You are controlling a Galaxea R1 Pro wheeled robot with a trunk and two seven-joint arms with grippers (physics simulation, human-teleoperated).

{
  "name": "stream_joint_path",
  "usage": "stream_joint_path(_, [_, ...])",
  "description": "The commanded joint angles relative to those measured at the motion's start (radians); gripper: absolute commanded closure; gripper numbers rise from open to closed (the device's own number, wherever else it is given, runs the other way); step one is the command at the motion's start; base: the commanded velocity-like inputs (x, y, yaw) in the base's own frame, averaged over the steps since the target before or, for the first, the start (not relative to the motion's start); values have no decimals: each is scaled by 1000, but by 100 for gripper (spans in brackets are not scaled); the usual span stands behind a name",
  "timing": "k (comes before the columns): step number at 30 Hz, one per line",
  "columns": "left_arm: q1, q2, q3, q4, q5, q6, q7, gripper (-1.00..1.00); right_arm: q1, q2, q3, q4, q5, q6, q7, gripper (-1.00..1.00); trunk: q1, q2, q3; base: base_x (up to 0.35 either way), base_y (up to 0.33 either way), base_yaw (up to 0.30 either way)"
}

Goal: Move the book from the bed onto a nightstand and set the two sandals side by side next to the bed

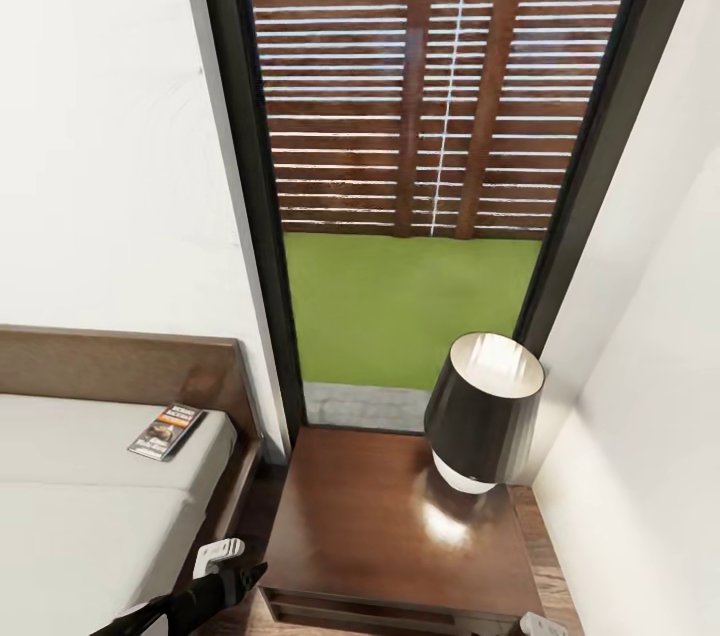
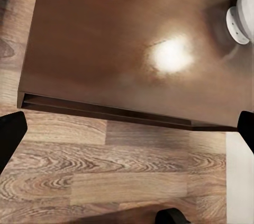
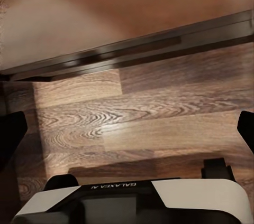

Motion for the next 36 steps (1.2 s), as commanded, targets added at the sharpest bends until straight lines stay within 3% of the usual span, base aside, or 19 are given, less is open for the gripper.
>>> stream_joint_path(1, [-1,0,6,1,-10,-6,-1,-100,-1,0,1,2,-9,-2,4,-100,-4,6,2,0,0,0])
stream_joint_path(36, [-1,0,6,1,-10,-6,-2,-100,-1,0,1,2,-9,-2,4,-100,-138,251,112,0,0,0])
